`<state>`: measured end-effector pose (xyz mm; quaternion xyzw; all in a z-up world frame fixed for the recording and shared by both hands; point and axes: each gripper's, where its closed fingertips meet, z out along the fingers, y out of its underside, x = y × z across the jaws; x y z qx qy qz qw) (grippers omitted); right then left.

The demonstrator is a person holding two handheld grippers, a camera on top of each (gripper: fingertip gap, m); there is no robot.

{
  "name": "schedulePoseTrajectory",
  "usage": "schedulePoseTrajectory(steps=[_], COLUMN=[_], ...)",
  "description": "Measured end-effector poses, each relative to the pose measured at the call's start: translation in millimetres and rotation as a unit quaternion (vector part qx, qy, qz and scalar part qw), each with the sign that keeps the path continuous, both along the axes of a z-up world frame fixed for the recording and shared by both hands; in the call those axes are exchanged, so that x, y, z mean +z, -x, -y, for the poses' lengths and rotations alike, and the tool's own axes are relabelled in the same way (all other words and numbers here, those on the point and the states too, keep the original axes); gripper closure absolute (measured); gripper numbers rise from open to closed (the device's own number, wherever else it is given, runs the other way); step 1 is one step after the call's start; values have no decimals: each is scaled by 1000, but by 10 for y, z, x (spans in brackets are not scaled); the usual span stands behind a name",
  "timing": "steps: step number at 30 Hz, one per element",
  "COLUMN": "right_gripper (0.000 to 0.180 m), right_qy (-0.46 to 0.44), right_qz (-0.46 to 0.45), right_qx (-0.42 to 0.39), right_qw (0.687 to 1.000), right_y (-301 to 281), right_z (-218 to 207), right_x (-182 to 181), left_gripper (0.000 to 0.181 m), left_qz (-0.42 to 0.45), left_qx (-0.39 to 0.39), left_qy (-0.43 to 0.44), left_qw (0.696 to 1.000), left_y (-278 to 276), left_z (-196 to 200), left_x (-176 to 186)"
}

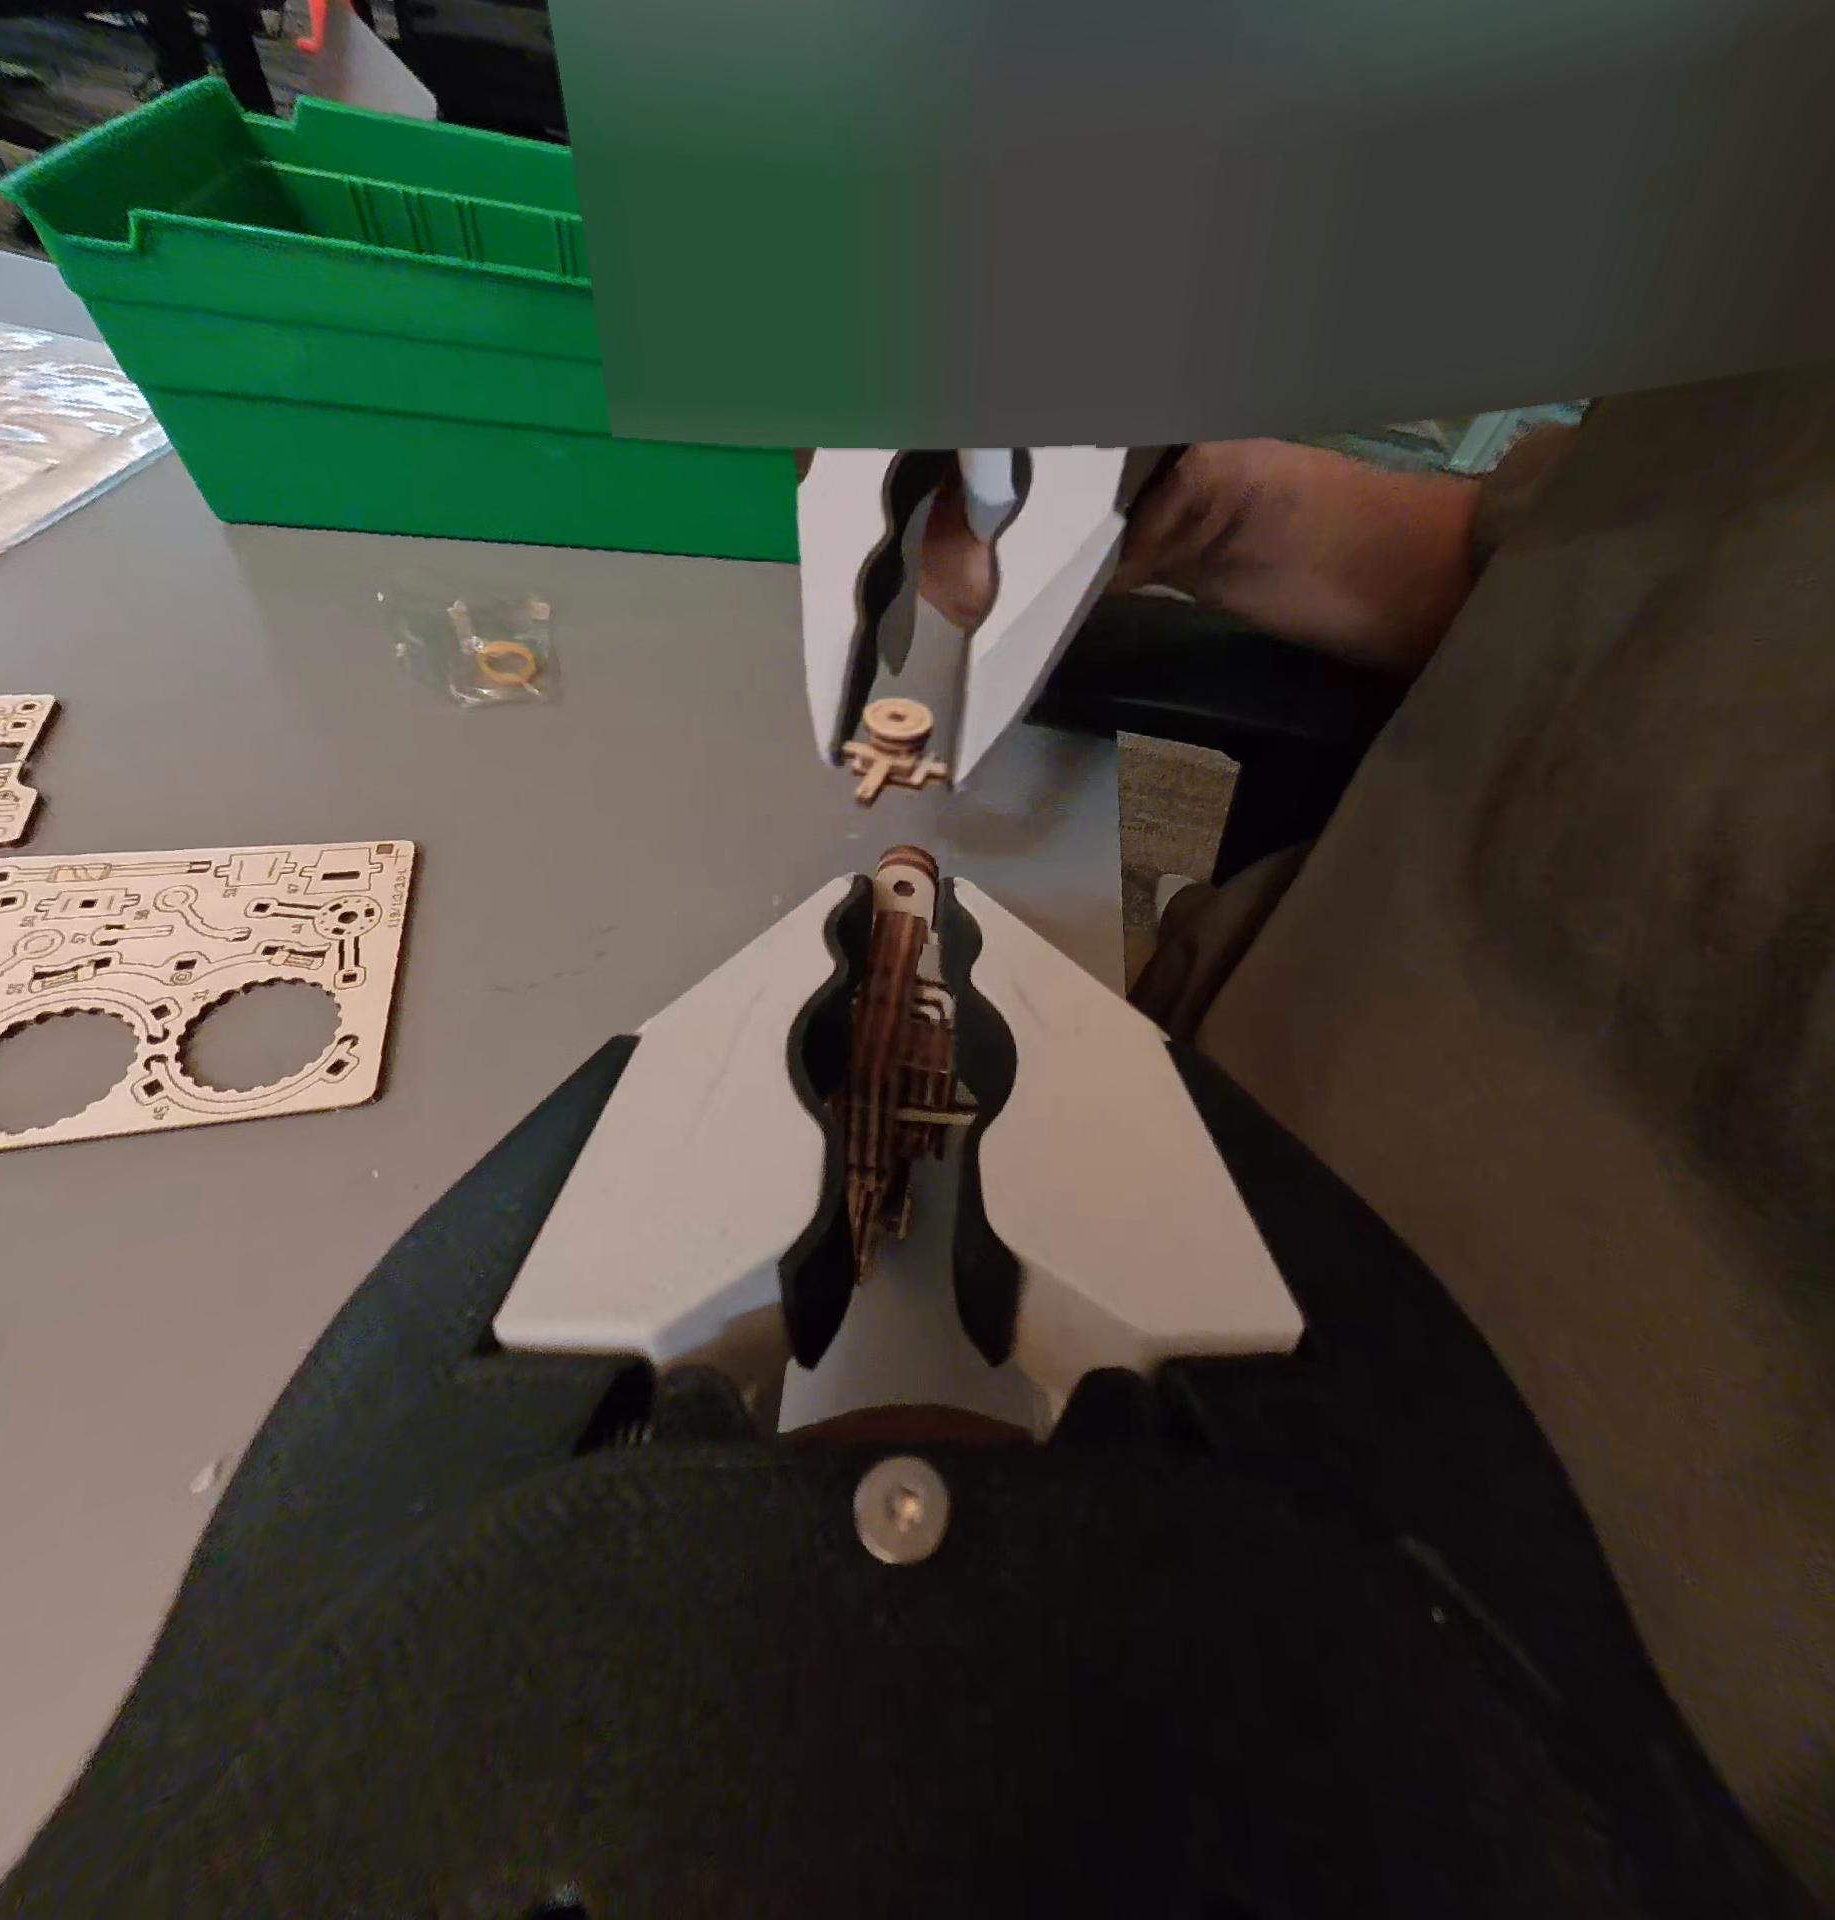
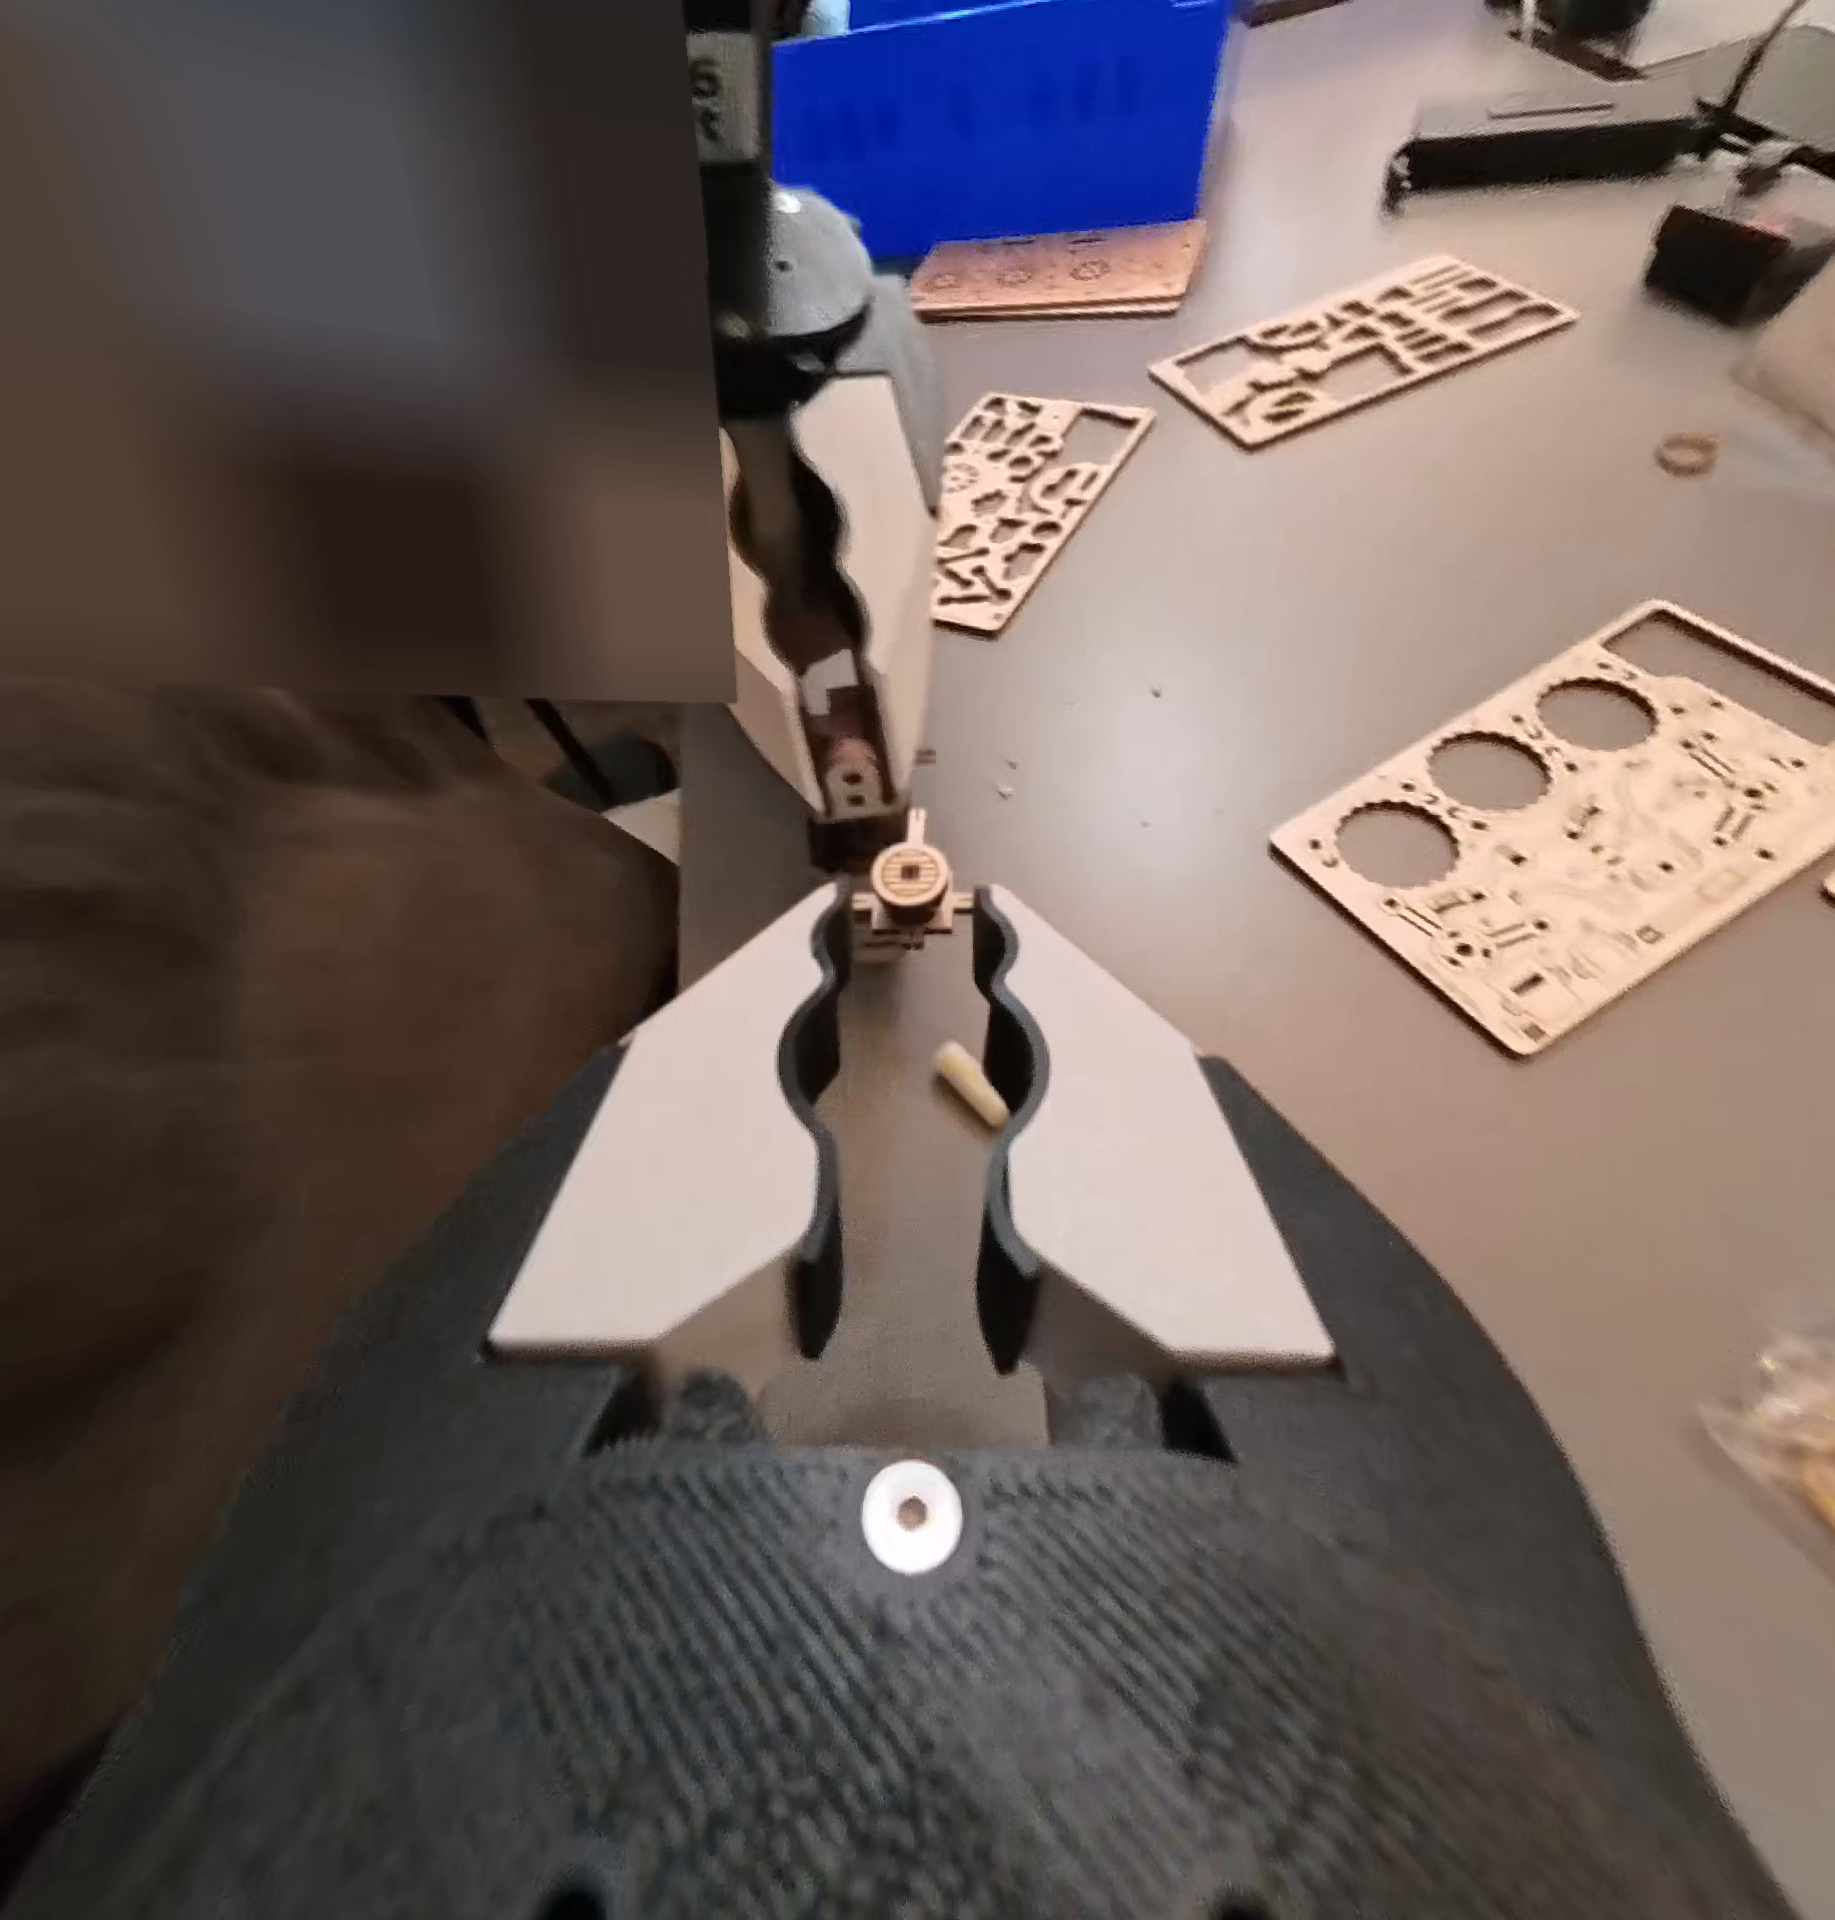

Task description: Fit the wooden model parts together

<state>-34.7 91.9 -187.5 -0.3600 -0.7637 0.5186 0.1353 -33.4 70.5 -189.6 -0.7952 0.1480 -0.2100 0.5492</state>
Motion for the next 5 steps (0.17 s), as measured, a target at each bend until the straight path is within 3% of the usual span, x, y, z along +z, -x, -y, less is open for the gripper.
schedulePoseTrajectory(steps=[5], right_gripper=[159], right_qy=[-43], right_qz=[4], right_qx=[29], right_qw=[999], right_y=[-95], right_z=[130], right_x=[-56], left_gripper=[170], left_qz=[2], left_qx=[-5], left_qy=[-3], left_qw=[1000], left_y=[-48], left_z=[-27], left_x=[-8])
